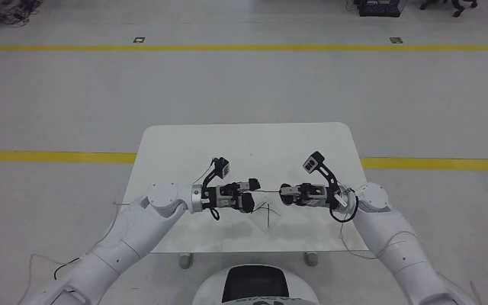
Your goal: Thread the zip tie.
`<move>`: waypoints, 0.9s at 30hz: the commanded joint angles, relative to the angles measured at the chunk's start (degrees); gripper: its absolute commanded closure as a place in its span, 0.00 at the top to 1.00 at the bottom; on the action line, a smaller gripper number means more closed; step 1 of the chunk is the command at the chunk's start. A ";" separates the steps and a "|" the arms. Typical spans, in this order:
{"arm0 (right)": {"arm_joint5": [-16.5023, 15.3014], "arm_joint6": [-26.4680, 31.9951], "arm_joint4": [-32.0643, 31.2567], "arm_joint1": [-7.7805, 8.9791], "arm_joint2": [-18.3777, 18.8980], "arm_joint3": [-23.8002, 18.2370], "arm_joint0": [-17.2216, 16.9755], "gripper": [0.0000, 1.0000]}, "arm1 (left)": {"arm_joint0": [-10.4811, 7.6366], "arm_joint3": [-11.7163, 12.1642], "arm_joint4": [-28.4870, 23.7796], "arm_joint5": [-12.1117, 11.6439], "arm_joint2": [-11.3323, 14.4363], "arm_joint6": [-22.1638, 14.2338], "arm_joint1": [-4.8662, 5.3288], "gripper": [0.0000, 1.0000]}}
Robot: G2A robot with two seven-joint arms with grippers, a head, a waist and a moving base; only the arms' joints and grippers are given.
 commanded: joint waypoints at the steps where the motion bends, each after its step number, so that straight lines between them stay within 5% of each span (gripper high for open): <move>1: -0.15 0.00 0.09 0.11 -0.23 0.19 0.18 0.00 | -0.05 0.02 0.28 0.05 -0.02 0.16 0.00 1.00; 6: -0.07 -0.38 -0.01 0.09 -0.29 0.10 0.09 0.00 | 0.14 -0.16 0.60 0.25 0.09 1.31 -0.05 1.00; 12: 0.56 -2.85 -0.70 -0.19 -1.56 -1.22 -0.53 0.00 | 0.82 -1.79 2.24 4.36 0.91 6.67 -0.31 1.00; 27: 0.63 -5.49 -1.91 -0.29 -2.13 -2.98 -1.30 0.00 | 1.80 -2.37 1.28 3.86 0.79 9.13 -0.59 1.00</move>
